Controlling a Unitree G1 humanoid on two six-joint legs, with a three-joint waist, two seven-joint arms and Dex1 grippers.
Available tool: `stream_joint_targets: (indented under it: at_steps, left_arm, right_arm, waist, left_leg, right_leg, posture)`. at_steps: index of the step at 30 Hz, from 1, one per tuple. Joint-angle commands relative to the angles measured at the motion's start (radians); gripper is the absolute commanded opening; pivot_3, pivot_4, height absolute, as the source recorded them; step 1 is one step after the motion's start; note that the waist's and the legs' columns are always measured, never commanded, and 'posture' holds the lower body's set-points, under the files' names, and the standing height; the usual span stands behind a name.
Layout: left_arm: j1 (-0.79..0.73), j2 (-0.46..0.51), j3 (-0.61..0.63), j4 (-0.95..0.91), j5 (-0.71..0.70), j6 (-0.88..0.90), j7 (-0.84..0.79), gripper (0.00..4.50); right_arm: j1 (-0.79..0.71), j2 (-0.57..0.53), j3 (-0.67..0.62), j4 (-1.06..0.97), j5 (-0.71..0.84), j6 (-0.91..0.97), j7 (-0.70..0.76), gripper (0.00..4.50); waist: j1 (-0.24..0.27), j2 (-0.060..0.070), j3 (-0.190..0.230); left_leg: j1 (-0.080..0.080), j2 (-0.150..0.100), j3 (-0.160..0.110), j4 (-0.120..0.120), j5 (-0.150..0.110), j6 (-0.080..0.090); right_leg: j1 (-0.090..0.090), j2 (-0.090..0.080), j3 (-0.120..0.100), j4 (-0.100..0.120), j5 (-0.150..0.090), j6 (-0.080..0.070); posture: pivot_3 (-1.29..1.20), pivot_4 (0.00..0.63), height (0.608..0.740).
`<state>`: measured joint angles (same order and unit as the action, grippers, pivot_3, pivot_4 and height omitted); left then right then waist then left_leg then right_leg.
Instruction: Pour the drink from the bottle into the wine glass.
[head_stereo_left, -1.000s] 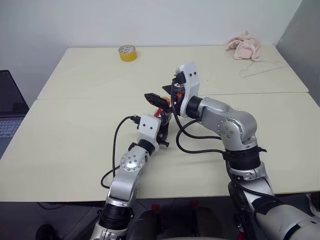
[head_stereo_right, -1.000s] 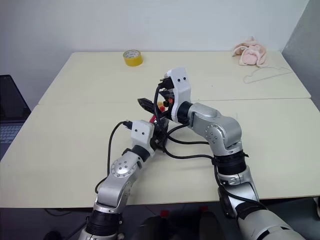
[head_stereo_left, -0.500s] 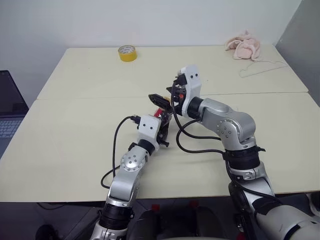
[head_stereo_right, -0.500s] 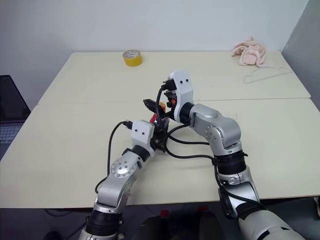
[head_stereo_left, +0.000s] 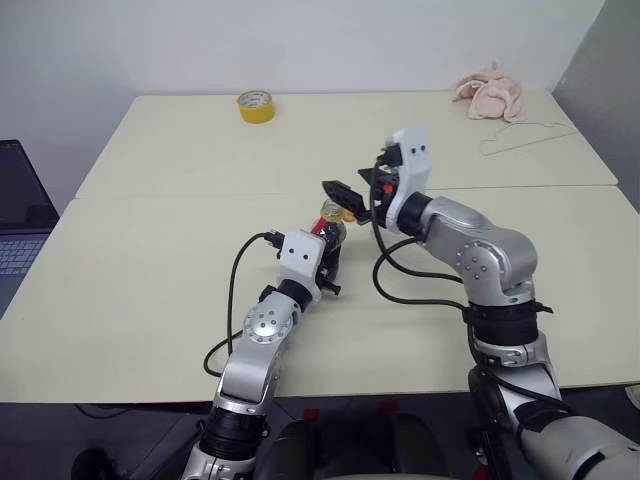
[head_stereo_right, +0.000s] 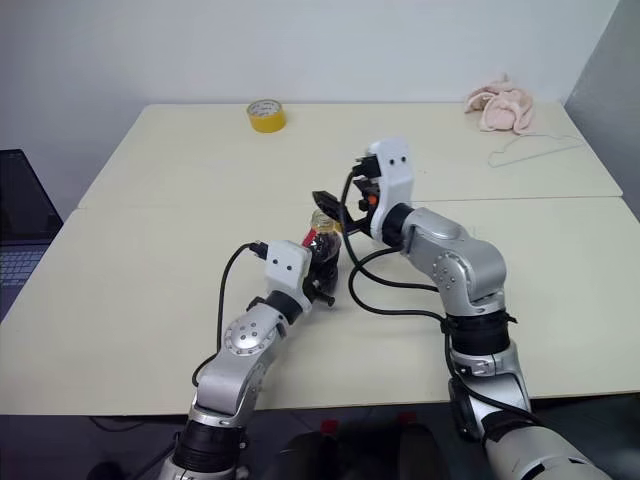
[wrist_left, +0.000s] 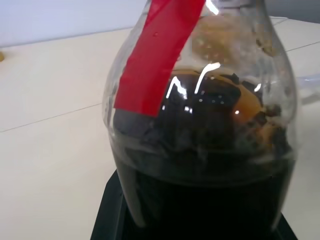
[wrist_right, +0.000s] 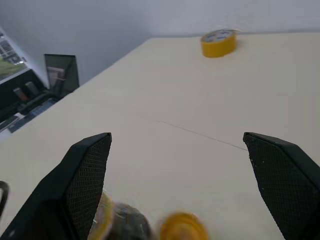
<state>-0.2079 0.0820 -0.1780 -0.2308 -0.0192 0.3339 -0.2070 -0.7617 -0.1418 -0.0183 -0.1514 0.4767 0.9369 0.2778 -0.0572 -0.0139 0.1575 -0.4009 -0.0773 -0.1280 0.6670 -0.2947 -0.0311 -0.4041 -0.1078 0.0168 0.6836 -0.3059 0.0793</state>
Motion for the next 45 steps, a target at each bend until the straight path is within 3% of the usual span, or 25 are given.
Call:
stream_joint_targets:
  at_steps: [1, 11, 24, 35, 45]
  left_arm:
    - [-0.010, -0.006, 0.002, -0.061, 0.000, -0.037, 0.003, 1.02]
    - [-0.006, -0.006, 0.007, -0.068, 0.003, -0.043, 0.009, 1.02]
    - [-0.071, 0.029, 0.257, 0.087, -0.016, -0.300, 0.119, 1.02]
    - [-0.272, 0.143, 0.385, 0.605, 0.001, -0.643, 0.209, 1.02]
    - [-0.466, 0.204, 0.451, 1.001, -0.070, -0.770, 0.168, 1.02]
  right_arm:
    - [-0.001, -0.002, -0.012, -0.062, 0.023, 0.011, 0.001, 4.50]
    - [-0.005, -0.003, -0.011, -0.101, 0.052, 0.017, 0.025, 4.50]
    - [0.041, -0.139, -0.051, -0.186, 0.165, -0.097, 0.248, 4.50]
    - [0.062, -0.176, -0.029, -0.188, 0.151, -0.104, 0.256, 4.50]
    - [0.066, -0.192, -0.011, -0.194, 0.146, -0.103, 0.255, 4.50]
  waist:
    - [-0.001, 0.000, 0.000]
    - [0.000, 0.000, 0.000]
    - [0.001, 0.000, 0.000]
    - [0.002, -0.001, 0.000]
    - [0.000, -0.001, 0.000]
  left_leg:
    - [0.000, 0.000, 0.000, 0.000, 0.000, 0.000]
    - [0.000, 0.000, 0.000, 0.000, 0.000, 0.000]
    - [0.000, 0.000, 0.000, 0.000, 0.000, 0.000]
    - [0.000, 0.000, 0.000, 0.001, 0.000, 0.000]
    - [-0.001, -0.001, -0.001, 0.002, 0.000, 0.000]
  right_leg:
    - [0.000, 0.000, 0.000, 0.000, 0.000, 0.000]
    - [0.000, 0.000, 0.000, 0.000, 0.000, 0.000]
    - [0.000, 0.000, 0.000, -0.001, 0.000, 0.000]
    - [0.000, 0.000, -0.001, 0.000, 0.000, 0.000]
    - [0.000, -0.001, -0.002, 0.001, 0.000, 0.000]
  posture:
    - [0.00, 0.150, 0.740]
    - [0.00, 0.150, 0.740]
    - [0.00, 0.150, 0.740]
    - [0.00, 0.150, 0.740]
    - [0.00, 0.150, 0.740]
